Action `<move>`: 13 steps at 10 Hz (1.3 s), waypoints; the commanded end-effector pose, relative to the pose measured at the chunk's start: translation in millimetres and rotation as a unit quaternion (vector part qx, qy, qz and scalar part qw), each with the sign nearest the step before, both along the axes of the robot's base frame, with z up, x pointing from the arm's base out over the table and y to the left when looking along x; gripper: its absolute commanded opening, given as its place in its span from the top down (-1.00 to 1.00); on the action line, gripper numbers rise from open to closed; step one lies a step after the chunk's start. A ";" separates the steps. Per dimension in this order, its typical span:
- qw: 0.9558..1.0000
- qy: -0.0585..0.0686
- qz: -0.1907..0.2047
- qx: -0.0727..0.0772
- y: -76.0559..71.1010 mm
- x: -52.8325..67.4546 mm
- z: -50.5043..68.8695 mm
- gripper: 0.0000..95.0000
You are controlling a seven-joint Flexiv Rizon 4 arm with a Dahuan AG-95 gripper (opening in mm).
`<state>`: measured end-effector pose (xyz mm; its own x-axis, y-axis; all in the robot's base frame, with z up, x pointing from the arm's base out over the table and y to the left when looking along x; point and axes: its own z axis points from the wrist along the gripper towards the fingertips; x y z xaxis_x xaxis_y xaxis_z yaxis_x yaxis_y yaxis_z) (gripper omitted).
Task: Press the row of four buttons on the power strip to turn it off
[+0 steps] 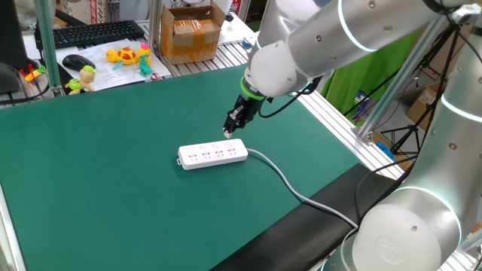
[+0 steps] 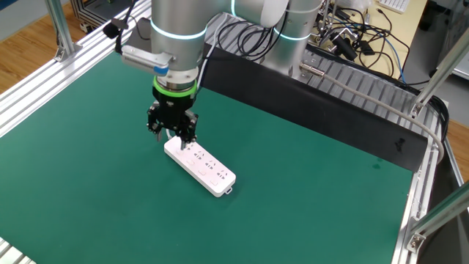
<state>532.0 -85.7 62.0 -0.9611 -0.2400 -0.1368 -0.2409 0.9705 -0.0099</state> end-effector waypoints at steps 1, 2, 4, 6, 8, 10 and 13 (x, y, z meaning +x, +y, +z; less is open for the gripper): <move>1.000 -0.002 -0.004 -0.001 -0.6 -0.5 0.9 -0.20; 0.998 0.001 -0.059 0.013 -0.5 -0.4 1.1 -0.20; 0.985 0.005 -0.170 0.037 -0.6 -0.5 1.3 -0.20; 0.964 0.011 -0.261 0.058 -0.7 -0.5 1.7 -0.20; 0.919 0.022 -0.384 0.089 -0.7 -0.6 1.7 -0.20; 0.856 0.034 -0.504 0.113 0.2 -3.1 0.6 -0.20; 0.761 0.038 -0.634 0.132 8.9 -13.6 -2.4 -0.20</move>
